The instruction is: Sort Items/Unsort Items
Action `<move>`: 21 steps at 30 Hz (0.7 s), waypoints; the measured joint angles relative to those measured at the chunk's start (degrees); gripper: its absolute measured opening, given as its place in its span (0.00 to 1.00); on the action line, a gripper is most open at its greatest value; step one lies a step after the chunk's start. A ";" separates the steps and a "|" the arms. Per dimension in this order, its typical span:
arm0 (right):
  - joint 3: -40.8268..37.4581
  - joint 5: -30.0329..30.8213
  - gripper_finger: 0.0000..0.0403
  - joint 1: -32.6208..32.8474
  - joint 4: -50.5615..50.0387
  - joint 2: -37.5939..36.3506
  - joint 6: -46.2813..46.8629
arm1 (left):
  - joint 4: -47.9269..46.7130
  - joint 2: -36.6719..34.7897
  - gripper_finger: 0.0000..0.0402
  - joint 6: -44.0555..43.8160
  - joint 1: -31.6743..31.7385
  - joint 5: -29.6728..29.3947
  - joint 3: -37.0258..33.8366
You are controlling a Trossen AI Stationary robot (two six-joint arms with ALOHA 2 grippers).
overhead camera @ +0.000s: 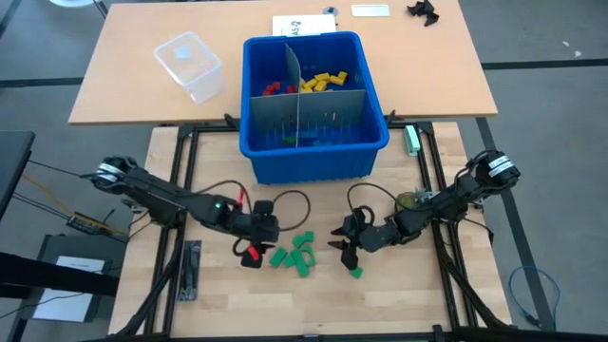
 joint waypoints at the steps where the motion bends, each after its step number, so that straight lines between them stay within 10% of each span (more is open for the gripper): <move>1: 0.00 0.02 0.43 -0.04 0.00 0.00 -0.12 | 0.03 1.03 0.47 -0.78 0.19 1.12 0.00; 21: 0.00 -0.22 0.43 -0.35 0.00 0.00 0.34 | 6.18 14.78 0.60 -24.40 0.46 4.06 0.15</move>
